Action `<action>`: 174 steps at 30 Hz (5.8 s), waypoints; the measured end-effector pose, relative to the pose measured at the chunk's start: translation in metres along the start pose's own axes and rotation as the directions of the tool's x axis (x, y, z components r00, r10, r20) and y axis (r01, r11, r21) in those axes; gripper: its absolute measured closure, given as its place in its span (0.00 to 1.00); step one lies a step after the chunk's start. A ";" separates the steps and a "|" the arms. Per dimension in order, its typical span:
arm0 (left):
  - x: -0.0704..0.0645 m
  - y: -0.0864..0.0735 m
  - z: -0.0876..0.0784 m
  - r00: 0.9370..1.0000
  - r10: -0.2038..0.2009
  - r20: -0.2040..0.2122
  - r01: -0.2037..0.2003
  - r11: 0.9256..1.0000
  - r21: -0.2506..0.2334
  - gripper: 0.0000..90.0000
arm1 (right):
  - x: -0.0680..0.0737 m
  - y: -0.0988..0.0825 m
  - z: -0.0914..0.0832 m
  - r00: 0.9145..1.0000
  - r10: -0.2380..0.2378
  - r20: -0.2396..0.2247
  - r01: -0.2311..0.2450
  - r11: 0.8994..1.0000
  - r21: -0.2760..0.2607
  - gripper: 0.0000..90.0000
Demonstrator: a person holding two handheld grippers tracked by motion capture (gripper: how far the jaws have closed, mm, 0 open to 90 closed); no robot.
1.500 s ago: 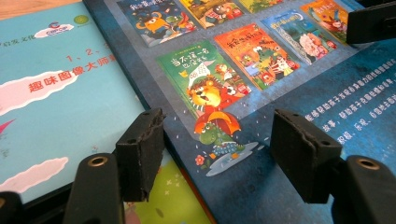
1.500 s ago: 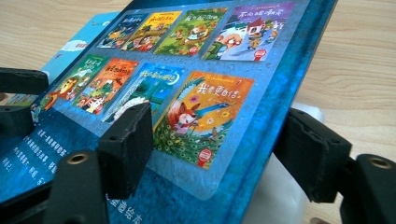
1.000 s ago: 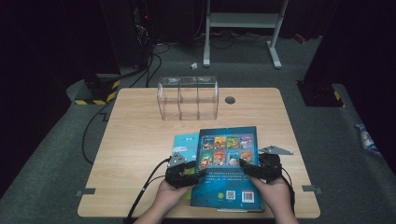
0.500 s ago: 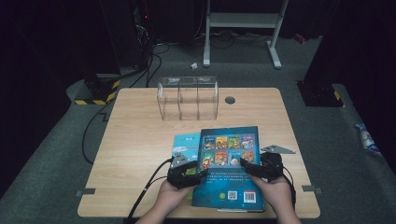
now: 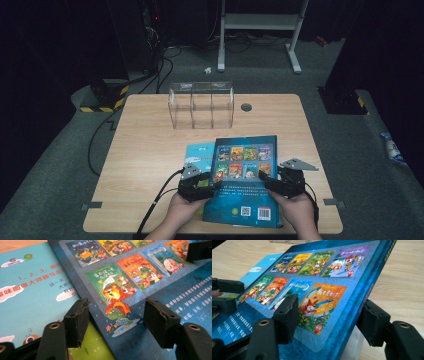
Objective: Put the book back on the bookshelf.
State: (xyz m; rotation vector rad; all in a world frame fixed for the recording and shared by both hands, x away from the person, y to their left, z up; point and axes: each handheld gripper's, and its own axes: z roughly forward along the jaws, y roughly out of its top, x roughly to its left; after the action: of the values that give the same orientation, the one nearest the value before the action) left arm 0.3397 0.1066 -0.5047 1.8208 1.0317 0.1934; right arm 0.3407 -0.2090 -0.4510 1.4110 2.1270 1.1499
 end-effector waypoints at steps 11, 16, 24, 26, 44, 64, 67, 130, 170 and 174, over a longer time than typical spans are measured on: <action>0.006 0.001 0.001 0.999 -0.038 0.010 0.038 0.999 0.007 0.30 | 0.007 -0.005 -0.006 0.999 -0.041 0.008 0.042 0.998 -0.049 0.44; 0.008 0.003 -0.001 0.997 -0.079 0.028 0.078 0.997 0.017 0.27 | 0.013 -0.001 -0.009 0.997 -0.079 0.016 0.080 0.995 -0.059 0.44; 0.014 0.004 0.000 0.990 -0.127 0.067 0.126 0.992 0.017 0.20 | 0.020 0.004 -0.011 0.992 -0.126 0.023 0.128 0.988 -0.085 0.44; 0.015 0.004 0.000 0.989 -0.129 0.077 0.128 0.992 0.019 0.20 | 0.022 0.004 -0.011 0.992 -0.124 0.021 0.126 0.988 -0.086 0.44; 0.032 0.013 -0.021 0.977 -0.184 0.104 0.184 0.983 0.016 0.19 | 0.049 0.032 -0.008 0.980 -0.201 0.014 0.201 0.972 -0.125 0.50; 0.078 0.032 -0.108 0.978 -0.095 -0.187 0.059 0.980 -0.190 0.43 | 0.115 0.082 0.040 0.966 -0.255 -0.041 0.241 0.947 -0.210 0.54; 0.079 0.032 -0.113 0.975 -0.077 -0.207 0.035 0.979 -0.199 0.44 | 0.120 0.084 0.040 0.965 -0.259 -0.040 0.243 0.942 -0.233 0.55; 0.099 0.039 -0.122 0.956 0.066 -0.285 -0.170 0.918 -0.357 0.50 | 0.131 0.091 0.042 0.958 -0.250 -0.140 0.180 0.906 -0.382 0.58; 0.042 0.058 -0.131 0.952 0.096 -0.292 -0.200 0.914 -0.352 0.31 | 0.133 0.060 0.037 0.920 -0.328 -0.213 0.188 0.849 -0.494 0.92; 0.036 0.057 -0.130 0.963 0.103 -0.247 -0.192 0.910 -0.368 0.29 | 0.140 0.059 0.037 0.926 -0.325 -0.191 0.190 0.840 -0.508 0.92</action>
State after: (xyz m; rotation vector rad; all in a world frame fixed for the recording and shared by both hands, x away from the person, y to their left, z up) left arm 0.3233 0.2130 -0.4052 1.5319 0.9268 0.6643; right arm 0.3379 -0.0586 -0.4077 0.7472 1.9203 1.6839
